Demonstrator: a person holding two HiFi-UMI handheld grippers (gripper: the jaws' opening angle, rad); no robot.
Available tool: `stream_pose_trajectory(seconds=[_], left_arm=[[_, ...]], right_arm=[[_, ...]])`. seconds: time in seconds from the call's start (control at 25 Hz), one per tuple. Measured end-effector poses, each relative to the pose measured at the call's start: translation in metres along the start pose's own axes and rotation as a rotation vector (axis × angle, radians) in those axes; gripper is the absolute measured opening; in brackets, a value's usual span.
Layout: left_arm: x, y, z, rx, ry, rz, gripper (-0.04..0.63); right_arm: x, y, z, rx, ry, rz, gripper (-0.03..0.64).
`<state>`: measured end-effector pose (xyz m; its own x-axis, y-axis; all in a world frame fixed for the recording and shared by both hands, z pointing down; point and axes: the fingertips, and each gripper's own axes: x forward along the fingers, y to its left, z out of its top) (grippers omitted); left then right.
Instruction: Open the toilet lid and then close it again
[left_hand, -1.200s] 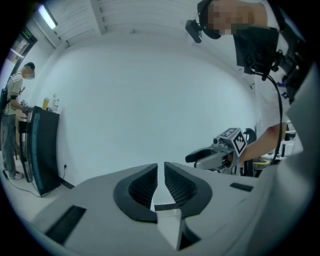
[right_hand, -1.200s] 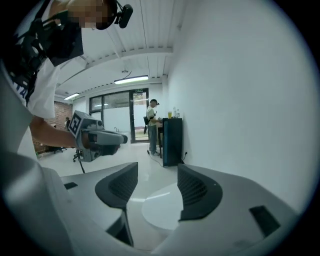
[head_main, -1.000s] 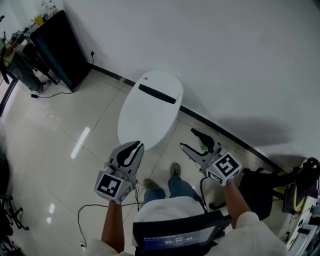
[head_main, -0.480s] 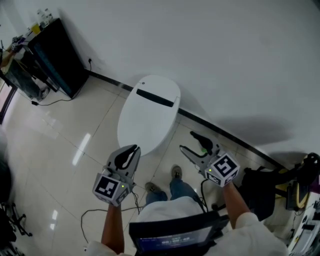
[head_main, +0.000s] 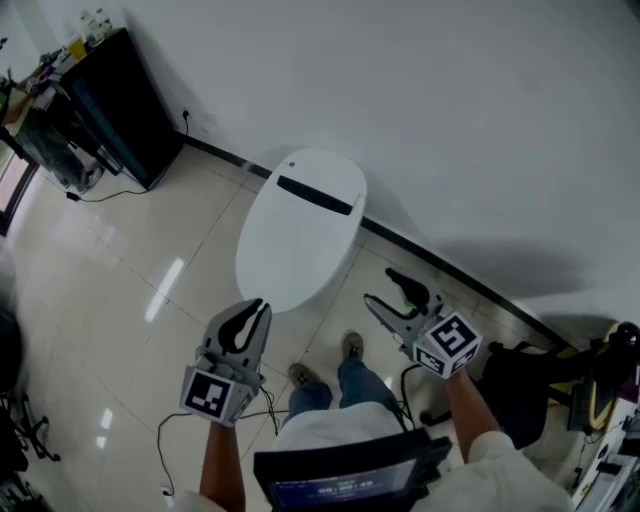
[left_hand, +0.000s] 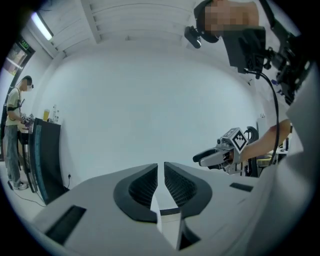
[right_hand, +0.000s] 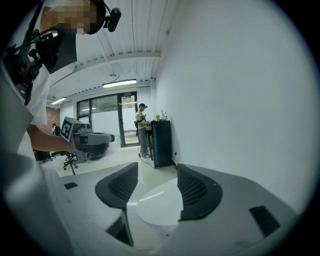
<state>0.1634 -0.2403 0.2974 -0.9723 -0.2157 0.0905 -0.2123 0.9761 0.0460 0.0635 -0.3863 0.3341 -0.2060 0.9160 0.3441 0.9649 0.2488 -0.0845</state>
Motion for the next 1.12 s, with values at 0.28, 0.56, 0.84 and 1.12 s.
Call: stream_pose_trajectory(seconds=[0.28, 0.56, 0.84, 1.12], left_arm=[[0.009, -0.011, -0.008, 0.043, 0.02, -0.01, 0.034], [0.05, -0.024, -0.035, -0.017, 0.058, 0.027, 0.034], [0.115, -0.018, -0.091, -0.075, 0.062, 0.195, 0.034], [0.144, -0.033, -0.167, -0.09, 0.119, 0.219, 0.034]], right_arm=[[0.0, -0.024, -0.045, 0.232, 0.048, 0.022, 0.255], [0.022, -0.11, -0.153, 0.732, 0.113, 0.055, 0.253], [0.106, -0.186, -0.263, 1.158, 0.129, 0.255, 0.269], [0.179, -0.204, -0.381, 1.448, 0.152, 0.25, 0.411]])
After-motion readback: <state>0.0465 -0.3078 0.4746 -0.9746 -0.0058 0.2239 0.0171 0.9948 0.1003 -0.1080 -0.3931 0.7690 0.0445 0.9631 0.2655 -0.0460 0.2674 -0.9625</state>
